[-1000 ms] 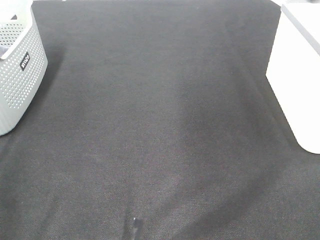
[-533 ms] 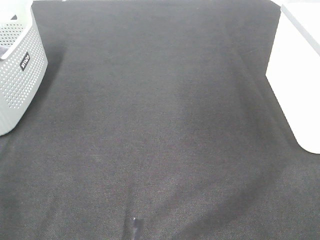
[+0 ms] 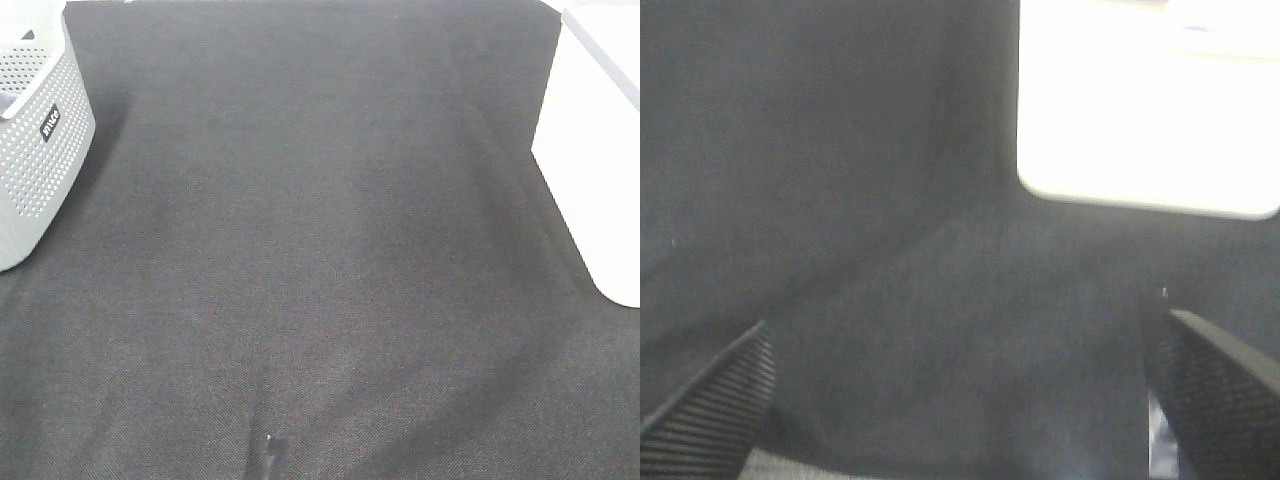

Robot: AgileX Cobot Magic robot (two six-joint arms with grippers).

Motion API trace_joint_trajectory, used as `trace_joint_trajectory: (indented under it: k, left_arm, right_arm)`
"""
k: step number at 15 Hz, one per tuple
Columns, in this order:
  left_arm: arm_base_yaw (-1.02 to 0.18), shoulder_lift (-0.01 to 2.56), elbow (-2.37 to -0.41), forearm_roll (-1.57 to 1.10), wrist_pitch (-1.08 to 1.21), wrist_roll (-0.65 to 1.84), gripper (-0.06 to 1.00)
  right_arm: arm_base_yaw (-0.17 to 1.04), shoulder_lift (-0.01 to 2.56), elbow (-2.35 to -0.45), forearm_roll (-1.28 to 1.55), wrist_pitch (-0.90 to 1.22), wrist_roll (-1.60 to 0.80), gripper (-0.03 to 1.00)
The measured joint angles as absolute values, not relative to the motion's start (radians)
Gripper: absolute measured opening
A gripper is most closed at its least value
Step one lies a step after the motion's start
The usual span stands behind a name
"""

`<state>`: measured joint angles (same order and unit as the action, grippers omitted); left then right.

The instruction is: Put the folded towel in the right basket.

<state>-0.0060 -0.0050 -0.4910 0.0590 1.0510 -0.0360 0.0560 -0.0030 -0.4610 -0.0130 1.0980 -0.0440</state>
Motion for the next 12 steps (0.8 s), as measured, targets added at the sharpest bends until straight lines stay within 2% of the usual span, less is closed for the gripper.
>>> trace_joint_trajectory:
  k: [12]
  left_arm:
    - [-0.006, -0.005, -0.491, 0.059, 1.051, -0.036, 0.99]
  right_arm:
    - [0.056, -0.003, -0.455, 0.018, 1.101, -0.044, 0.98]
